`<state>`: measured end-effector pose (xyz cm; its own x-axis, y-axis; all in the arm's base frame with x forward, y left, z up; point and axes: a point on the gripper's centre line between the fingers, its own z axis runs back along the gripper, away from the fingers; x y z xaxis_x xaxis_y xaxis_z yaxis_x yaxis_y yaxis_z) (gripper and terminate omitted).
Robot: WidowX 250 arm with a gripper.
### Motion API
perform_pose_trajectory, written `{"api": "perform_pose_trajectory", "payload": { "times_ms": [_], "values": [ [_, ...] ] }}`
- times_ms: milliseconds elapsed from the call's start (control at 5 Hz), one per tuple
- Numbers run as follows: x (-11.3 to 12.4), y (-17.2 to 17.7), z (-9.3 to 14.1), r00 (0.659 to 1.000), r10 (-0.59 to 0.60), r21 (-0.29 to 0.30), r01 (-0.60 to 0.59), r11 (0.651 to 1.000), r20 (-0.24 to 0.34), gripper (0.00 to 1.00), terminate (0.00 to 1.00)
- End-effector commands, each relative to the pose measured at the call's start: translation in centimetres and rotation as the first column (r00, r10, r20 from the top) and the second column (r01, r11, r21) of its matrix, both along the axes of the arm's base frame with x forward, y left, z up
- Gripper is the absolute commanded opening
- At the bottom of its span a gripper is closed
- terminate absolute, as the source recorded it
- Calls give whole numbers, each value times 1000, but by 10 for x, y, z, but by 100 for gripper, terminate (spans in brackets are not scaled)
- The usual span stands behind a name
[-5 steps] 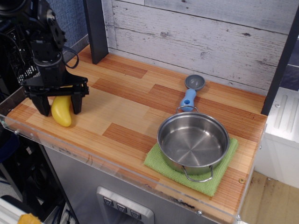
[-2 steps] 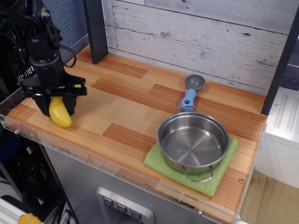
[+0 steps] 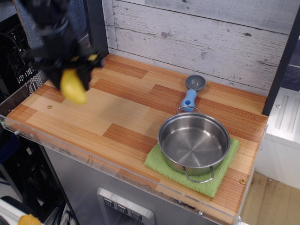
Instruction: Place the banana inside the pot on blue cloth
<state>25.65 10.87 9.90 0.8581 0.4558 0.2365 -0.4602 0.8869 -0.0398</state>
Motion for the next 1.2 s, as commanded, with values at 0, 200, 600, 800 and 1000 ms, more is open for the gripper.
{"api": "perform_pose_trajectory", "payload": {
  "times_ms": [0,200,600,800,1000],
  "values": [
    [10,-88,16,986,-162,-98,165,981,40,0,0],
    [13,-123,2,972,-234,-122,234,964,18,0,0],
    [20,-158,-28,942,-336,-84,332,939,-25,0,0],
    [27,-167,-32,933,-359,-40,358,933,-17,0,0],
    [31,-166,-34,937,-350,-52,349,936,-13,0,0]
  ]
}}
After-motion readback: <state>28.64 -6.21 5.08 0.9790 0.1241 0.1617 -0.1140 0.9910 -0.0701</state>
